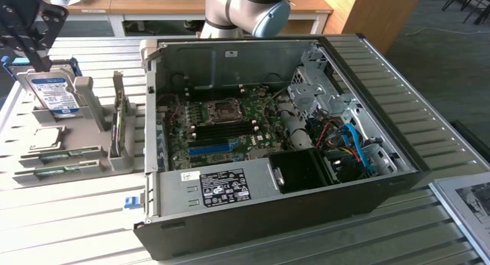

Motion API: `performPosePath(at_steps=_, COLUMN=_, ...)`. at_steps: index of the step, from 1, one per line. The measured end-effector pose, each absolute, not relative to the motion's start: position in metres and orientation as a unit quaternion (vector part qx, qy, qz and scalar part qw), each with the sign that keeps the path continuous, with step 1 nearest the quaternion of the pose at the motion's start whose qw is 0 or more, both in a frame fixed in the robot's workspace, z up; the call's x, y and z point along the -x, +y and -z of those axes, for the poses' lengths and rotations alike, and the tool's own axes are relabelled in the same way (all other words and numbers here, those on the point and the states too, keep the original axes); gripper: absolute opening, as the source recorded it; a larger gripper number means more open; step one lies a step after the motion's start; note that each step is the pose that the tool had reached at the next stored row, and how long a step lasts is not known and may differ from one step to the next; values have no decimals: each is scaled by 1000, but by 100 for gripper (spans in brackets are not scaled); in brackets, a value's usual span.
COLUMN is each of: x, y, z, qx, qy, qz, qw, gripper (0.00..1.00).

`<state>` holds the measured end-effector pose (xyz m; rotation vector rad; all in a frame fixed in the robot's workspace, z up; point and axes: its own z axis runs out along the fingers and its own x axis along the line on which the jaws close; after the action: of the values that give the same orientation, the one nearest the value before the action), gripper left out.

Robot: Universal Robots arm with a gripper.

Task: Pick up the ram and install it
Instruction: 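Reach for the ram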

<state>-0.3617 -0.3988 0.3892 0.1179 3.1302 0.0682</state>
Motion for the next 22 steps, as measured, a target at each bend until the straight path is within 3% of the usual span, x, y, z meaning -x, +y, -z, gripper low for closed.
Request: performPosePath(at_steps=22, x=399, y=-399, z=-389, qx=-38, qy=999, qz=-22, qw=2, gripper=10)
